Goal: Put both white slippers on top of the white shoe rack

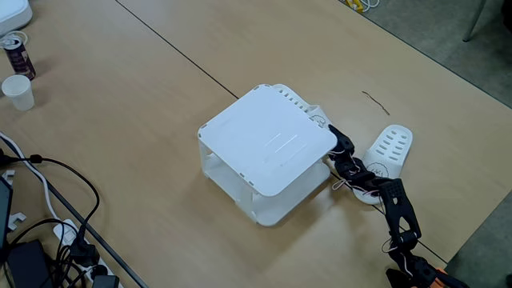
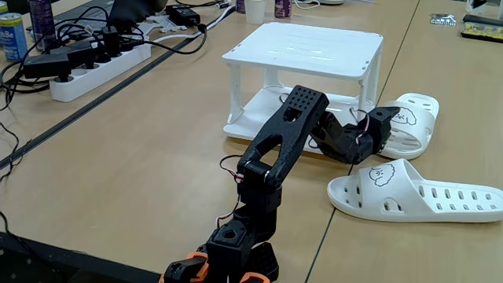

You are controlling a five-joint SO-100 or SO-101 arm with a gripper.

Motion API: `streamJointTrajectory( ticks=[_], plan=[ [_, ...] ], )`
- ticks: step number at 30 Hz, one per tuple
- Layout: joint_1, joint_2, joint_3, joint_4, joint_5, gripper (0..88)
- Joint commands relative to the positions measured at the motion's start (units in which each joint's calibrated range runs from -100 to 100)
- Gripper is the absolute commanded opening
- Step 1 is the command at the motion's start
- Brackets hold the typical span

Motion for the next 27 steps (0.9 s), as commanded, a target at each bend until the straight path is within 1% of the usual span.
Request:
streamJointTrajectory(
  ticks=[1, 8, 22, 27],
  plan=[
    [-0.1, 0.6, -5.2, -0.5, 0.4, 26.1],
    [0.2, 4.7, -11.2, 2.0, 0.4, 26.0],
    [-0.1, 13.4, -32.5, 15.4, 0.4, 25.6],
    [-0.1, 17.7, -38.6, 18.6, 0.4, 25.5]
  ],
)
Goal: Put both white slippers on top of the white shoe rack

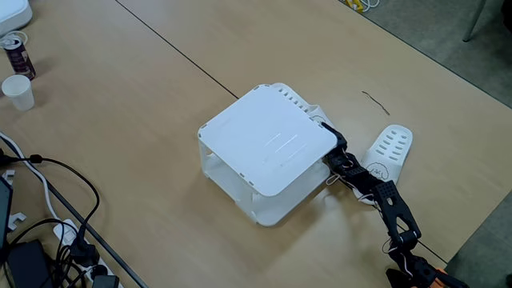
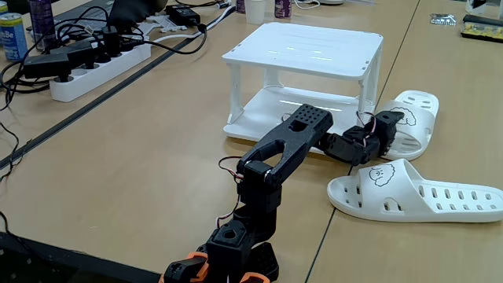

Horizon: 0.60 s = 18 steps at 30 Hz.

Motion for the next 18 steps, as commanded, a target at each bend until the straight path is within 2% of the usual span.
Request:
streamJointTrajectory(
  ticks=[1, 4, 6, 10, 18],
  plan=[
    [0.1, 1.8, -7.5, 2.2, 0.4, 25.5],
    [0.1, 4.4, -11.0, 3.5, 0.4, 25.3],
    [0.1, 5.6, -13.1, 4.3, 0.4, 21.9],
    [0.5, 6.4, -14.6, 6.5, 0.4, 1.0],
    [1.2, 6.2, -14.6, 6.8, 0.4, 0.7]
  ],
)
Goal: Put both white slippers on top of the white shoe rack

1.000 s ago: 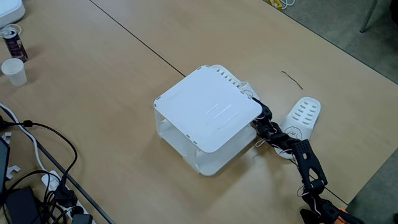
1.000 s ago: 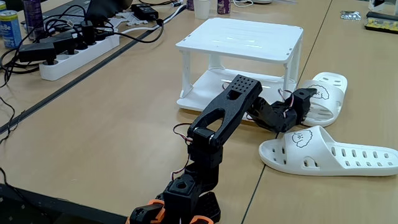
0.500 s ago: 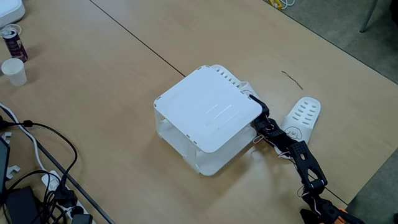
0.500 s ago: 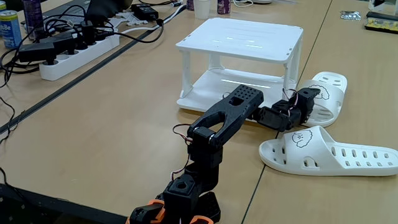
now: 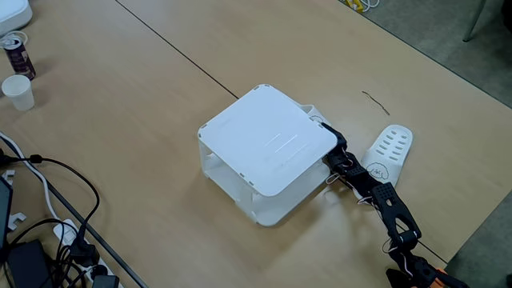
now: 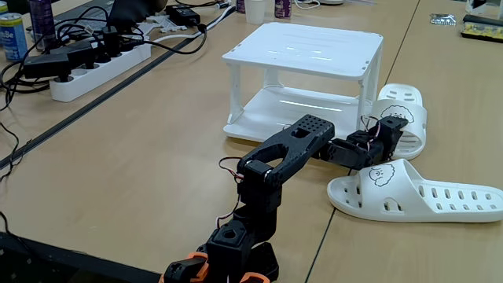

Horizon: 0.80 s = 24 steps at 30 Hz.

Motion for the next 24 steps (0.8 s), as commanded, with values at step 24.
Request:
streamJointTrajectory(
  ticks=[24],
  plan=[
    [17.3, -5.8, -16.2, 0.2, 0.4, 0.7]
  ],
)
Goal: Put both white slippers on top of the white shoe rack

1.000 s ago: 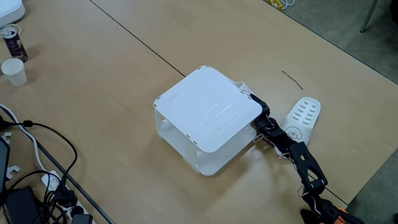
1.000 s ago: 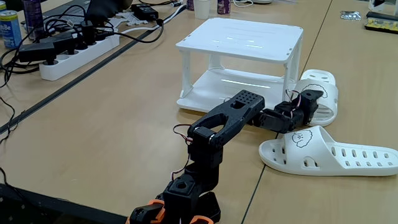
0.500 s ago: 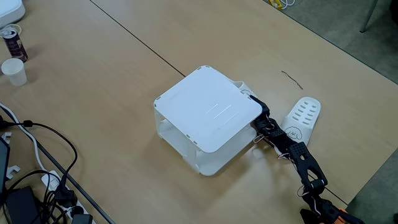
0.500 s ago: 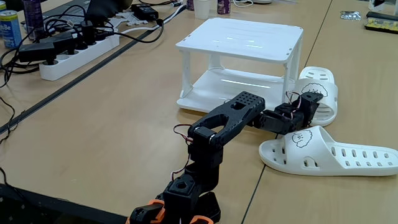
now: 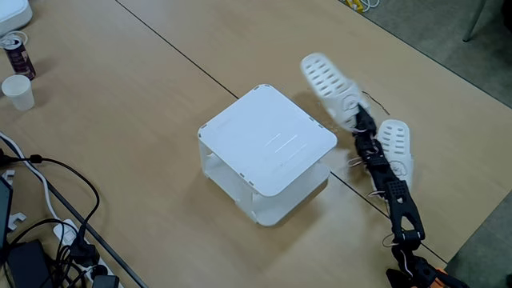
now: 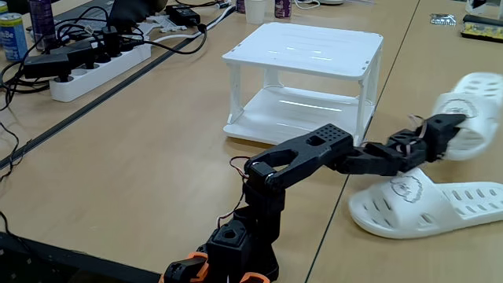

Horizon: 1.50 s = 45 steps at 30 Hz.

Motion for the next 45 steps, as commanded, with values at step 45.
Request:
streamJointTrajectory(
  ticks=[45],
  plan=[
    [-25.2, -82.6, 23.5, 54.7, 0.4, 0.8]
  ],
)
